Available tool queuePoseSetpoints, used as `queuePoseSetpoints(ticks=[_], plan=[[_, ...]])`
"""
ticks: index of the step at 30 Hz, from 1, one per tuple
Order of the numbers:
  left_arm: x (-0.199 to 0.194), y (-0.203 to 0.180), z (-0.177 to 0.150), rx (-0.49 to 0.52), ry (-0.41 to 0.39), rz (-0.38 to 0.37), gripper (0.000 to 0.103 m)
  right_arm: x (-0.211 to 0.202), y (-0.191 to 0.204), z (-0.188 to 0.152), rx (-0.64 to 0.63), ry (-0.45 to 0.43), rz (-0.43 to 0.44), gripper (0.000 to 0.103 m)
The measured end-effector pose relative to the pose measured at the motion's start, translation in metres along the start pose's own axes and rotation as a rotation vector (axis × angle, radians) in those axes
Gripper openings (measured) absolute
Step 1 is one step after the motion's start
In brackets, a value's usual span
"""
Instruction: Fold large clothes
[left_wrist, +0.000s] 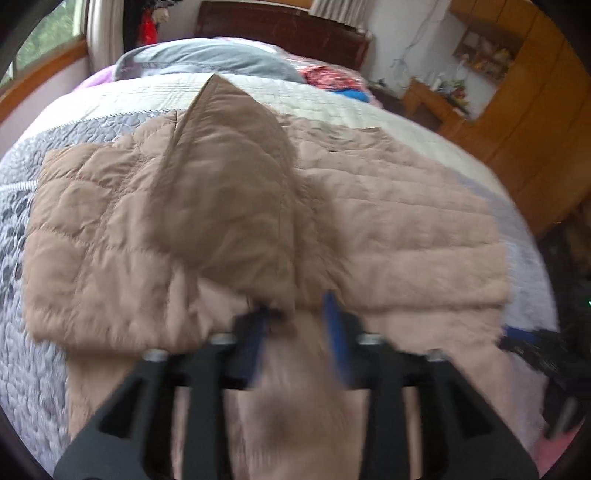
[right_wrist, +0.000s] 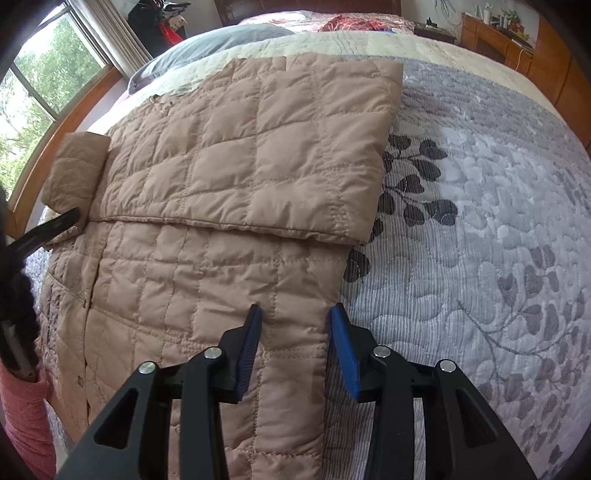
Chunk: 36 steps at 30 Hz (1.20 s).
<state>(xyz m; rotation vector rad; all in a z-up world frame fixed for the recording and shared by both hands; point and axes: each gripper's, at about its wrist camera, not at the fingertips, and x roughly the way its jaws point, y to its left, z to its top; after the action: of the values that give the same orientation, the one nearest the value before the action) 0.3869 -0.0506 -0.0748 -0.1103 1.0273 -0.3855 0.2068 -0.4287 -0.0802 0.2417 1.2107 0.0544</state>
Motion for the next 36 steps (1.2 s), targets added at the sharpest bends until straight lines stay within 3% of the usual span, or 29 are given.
queuePoseSetpoints(ticks=[6, 8, 9, 15, 19, 26, 30, 36], plan=[[-0.060, 0.023, -0.020, 0.018, -0.024, -0.064, 0.047, -0.017, 0.024, 0.013, -0.026, -0.026, -0.041, 0.041], [-0.073, 0.036, -0.016, 0.005, -0.053, -0.016, 0.047, -0.021, 0.036, 0.020, -0.035, -0.030, -0.001, 0.041], [-0.074, 0.047, -0.010, -0.011, -0.064, 0.057, 0.047, -0.022, 0.042, 0.023, -0.039, -0.031, 0.007, 0.041], [-0.032, 0.097, 0.011, -0.091, -0.008, 0.201, 0.043, -0.015, 0.099, 0.055, -0.091, -0.006, 0.126, 0.041], [0.001, 0.113, 0.011, -0.136, 0.044, 0.155, 0.043, 0.001, 0.126, 0.075, -0.099, 0.000, 0.157, 0.041], [0.008, 0.116, 0.007, -0.129, 0.034, 0.125, 0.043, 0.056, 0.151, 0.110, -0.055, 0.067, 0.208, 0.040], [0.005, 0.117, 0.006, -0.138, 0.035, 0.118, 0.043, 0.071, 0.161, 0.111, -0.072, 0.070, 0.215, 0.012], [-0.017, 0.107, 0.012, -0.141, -0.013, 0.087, 0.034, 0.042, 0.160, 0.107, -0.121, 0.001, 0.189, 0.006]])
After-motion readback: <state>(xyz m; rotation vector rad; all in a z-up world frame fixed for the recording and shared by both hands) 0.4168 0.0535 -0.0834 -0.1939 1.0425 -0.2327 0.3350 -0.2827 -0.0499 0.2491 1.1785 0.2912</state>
